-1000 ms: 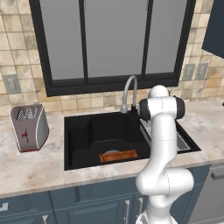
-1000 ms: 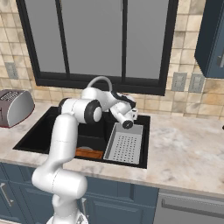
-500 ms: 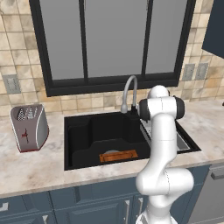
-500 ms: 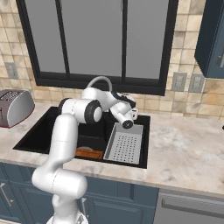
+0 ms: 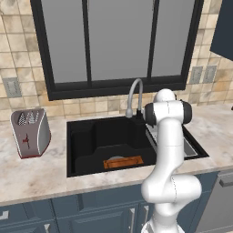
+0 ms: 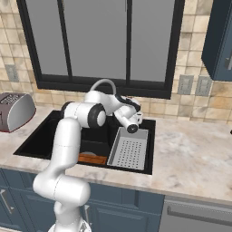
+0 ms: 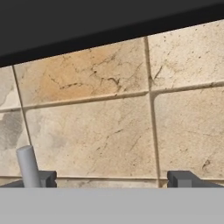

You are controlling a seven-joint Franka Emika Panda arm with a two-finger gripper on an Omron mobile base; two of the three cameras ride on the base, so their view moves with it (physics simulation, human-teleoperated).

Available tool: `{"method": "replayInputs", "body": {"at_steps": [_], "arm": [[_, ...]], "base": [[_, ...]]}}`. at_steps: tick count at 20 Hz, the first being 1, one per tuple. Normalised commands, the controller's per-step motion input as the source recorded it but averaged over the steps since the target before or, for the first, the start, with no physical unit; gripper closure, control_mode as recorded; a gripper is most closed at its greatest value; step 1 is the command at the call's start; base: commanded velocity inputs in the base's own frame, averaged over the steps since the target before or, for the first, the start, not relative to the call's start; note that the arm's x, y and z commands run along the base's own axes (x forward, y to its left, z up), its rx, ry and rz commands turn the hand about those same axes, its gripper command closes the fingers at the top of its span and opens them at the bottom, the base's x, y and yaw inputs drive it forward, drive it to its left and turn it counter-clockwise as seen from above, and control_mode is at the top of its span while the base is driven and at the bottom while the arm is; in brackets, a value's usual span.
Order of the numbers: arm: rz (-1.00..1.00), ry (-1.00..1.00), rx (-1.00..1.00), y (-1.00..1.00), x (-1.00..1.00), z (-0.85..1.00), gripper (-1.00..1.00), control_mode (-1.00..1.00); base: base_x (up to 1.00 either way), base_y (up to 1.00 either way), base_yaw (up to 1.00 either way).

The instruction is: Turn on the sink faucet with hot water and rinse the cutting board for ten seconds, then turn off the faucet. Push the cutting board to reach the water if necessary.

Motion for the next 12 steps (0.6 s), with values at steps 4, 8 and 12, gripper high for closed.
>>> {"method": "replayInputs", "body": {"at_steps": [4,8,12], "arm": [[0.02,0.00,0.00,-0.25,0.00,0.00,-1.00,-1.00],[0.02,0.00,0.02,-0.46,-0.03,0.00,-1.00,-1.00],[0.01,0.00,0.03,-0.52,-0.08,0.00,-1.00,-1.00]], "base": [[0.00,0.00,0.00],[0.00,0.00,0.00],[0.00,0.00,0.00]]}}
